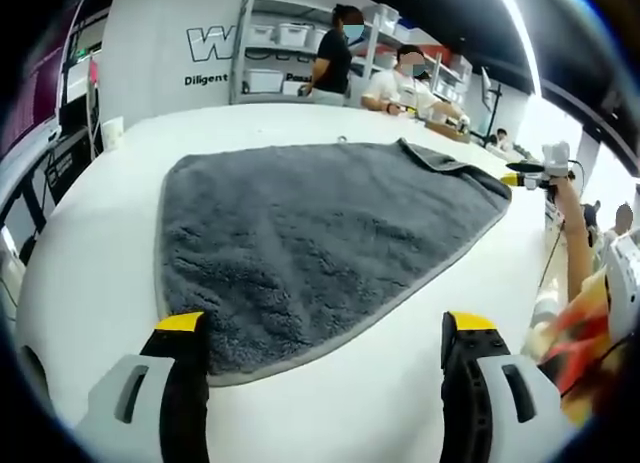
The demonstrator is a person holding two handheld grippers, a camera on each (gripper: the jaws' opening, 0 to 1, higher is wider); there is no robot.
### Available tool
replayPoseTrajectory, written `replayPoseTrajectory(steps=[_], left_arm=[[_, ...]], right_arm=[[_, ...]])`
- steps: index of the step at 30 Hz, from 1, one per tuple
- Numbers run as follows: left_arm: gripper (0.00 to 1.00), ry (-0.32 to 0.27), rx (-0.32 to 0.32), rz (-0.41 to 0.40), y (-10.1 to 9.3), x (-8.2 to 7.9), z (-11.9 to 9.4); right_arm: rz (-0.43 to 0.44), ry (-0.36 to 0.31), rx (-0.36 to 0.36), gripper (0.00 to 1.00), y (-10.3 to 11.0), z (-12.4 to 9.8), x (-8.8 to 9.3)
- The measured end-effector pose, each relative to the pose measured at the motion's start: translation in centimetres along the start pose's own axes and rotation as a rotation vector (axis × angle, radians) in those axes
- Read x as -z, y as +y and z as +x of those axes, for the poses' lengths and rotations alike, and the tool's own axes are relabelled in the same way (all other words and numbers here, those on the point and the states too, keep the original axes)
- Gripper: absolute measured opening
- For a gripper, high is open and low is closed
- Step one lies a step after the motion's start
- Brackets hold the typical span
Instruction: Open the folded towel by lifting each exposed corner and separating the folded layers until the towel lies flat within the target outline without major curled edges
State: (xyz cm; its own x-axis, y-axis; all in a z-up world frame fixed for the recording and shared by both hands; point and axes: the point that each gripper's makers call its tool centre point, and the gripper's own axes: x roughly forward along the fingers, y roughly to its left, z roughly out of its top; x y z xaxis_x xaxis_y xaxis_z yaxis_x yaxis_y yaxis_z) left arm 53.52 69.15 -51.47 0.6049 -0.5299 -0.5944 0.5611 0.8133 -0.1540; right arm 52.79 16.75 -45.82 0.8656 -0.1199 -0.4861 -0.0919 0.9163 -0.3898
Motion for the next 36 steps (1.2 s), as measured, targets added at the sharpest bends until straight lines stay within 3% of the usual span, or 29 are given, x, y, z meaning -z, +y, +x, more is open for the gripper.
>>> replayPoseTrajectory(steps=[9, 11, 14, 15, 17, 19, 21, 24, 31, 36], left_arm=[[0.93, -0.004, -0.002, -0.004, 0.2, 0.1, -0.1], [0.93, -0.004, -0.002, -0.004, 0.2, 0.1, -0.1], [0.93, -0.005, -0.002, -0.003, 0.3, 0.1, -0.1], [0.93, -0.006, -0.002, -0.004, 0.3, 0.1, -0.1], [0.92, -0.012, 0.000, -0.011, 0.5, 0.1, -0.1], [0.92, -0.011, -0.002, -0.011, 0.5, 0.1, -0.2], [0.92, -0.011, -0.004, -0.011, 0.6, 0.1, -0.1], [0.92, -0.009, -0.004, -0.012, 0.5, 0.2, -0.1], [0.92, -0.005, -0.009, -0.011, 0.5, 0.2, 0.0], [0.92, -0.003, -0.011, -0.010, 0.5, 0.2, 0.0]], right_arm=[[-0.186, -0.053, -0.091, 0.28, 2.9, 2.8, -4.5], [-0.203, -0.040, -0.114, 0.21, 3.2, 4.0, -4.5], [-0.216, -0.008, -0.129, 0.19, 3.4, 5.4, -3.8], [-0.239, 0.047, -0.135, 0.20, 3.3, 6.4, -2.8], [-0.281, 0.091, -0.126, 0.20, 3.1, 7.6, -1.9], [-0.278, 0.087, -0.124, 0.15, 2.9, 8.2, -1.9], [-0.270, 0.071, -0.132, 0.01, 2.9, 8.5, -2.1], [-0.234, 0.023, -0.136, 0.00, 2.8, 8.7, -2.8], [-0.182, -0.001, -0.094, 0.00, 0.9, 8.4, -3.6], [-0.137, -0.019, -0.006, 0.00, -2.7, 7.4, -4.3]])
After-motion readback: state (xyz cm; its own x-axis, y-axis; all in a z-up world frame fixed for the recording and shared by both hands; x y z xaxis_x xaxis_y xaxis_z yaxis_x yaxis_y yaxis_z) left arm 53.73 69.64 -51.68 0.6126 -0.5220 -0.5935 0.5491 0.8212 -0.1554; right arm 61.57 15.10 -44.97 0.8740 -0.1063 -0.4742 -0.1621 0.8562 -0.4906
